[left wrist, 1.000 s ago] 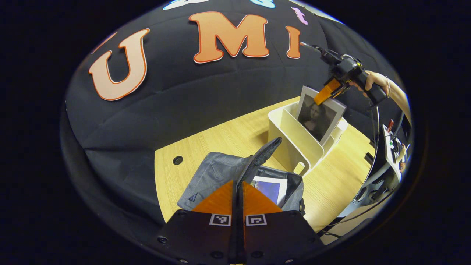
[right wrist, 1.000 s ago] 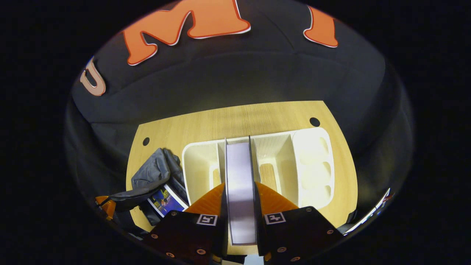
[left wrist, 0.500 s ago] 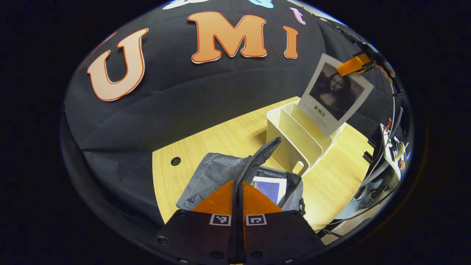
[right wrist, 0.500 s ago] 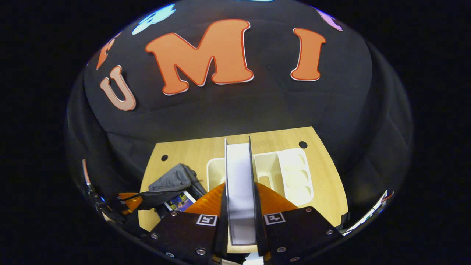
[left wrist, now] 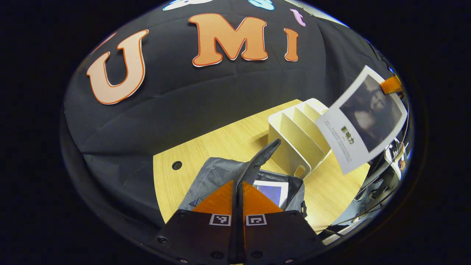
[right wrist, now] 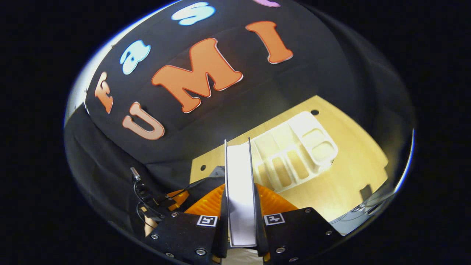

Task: Open the schoolbag, grab two books from the bookshelf and put them into the schoolbag.

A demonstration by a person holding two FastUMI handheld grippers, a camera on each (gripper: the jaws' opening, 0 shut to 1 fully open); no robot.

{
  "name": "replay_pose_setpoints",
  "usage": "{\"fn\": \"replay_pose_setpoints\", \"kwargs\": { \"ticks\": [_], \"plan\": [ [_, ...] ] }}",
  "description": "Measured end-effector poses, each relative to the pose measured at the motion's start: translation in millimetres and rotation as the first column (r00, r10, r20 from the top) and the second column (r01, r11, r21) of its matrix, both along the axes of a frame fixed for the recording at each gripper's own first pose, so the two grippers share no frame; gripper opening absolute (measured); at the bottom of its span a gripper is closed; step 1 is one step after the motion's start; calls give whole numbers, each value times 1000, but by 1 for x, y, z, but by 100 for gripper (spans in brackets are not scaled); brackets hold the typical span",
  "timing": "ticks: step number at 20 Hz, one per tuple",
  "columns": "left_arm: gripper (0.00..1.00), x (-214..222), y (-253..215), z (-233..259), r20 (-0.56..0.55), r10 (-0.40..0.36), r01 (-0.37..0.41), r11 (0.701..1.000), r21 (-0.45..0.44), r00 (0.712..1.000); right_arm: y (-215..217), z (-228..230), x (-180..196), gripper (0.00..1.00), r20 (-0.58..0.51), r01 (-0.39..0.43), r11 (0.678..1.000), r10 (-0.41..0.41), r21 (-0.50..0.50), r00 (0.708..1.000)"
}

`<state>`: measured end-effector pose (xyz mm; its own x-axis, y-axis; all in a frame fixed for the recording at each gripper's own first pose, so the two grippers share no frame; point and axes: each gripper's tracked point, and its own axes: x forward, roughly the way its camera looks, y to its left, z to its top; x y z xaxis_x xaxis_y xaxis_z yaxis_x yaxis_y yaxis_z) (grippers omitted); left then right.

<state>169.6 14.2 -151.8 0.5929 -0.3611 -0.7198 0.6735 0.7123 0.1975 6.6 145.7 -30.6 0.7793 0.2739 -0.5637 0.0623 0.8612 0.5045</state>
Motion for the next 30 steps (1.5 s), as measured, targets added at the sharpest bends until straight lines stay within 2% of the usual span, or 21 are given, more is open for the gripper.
{"fn": "replay_pose_setpoints", "kwargs": {
  "ticks": [2, 4, 8, 12, 13, 16, 22, 30],
  "plan": [
    [1, 4, -2, 3, 4, -8, 8, 1000, 4, 1000, 6, -27, -8, 30, -31, 32, 991, -28, 132, 999],
    [1, 5, -4, 6, 4, -13, 13, 1000, 9, 1000, 13, -54, -14, 30, -74, 69, 965, -52, 253, 996],
    [1, 8, -7, 16, 23, -27, 27, 999, 22, 999, 29, -109, -13, 30, -131, 130, 904, -83, 407, 988],
    [0, 11, -9, 21, 37, -41, 39, 998, 43, 998, 56, -137, 5, 30, -157, 169, 830, -100, 531, 983],
    [1, 12, -11, 22, 42, -42, 40, 998, 47, 998, 62, -144, 9, 30, -168, 177, 823, -100, 540, 981],
    [0, 12, -14, 30, 59, -44, 41, 998, 49, 997, 77, -173, 23, 30, -201, 189, 834, -96, 518, 975],
    [1, 7, -19, 38, 76, -53, 49, 997, 57, 996, 105, -188, 55, 30, -188, 189, 810, -99, 556, 977],
    [1, -3, -35, 48, 93, -88, 85, 996, 38, 992, 164, -228, 91, 30, -203, 192, 830, -97, 523, 974]
  ]
}}
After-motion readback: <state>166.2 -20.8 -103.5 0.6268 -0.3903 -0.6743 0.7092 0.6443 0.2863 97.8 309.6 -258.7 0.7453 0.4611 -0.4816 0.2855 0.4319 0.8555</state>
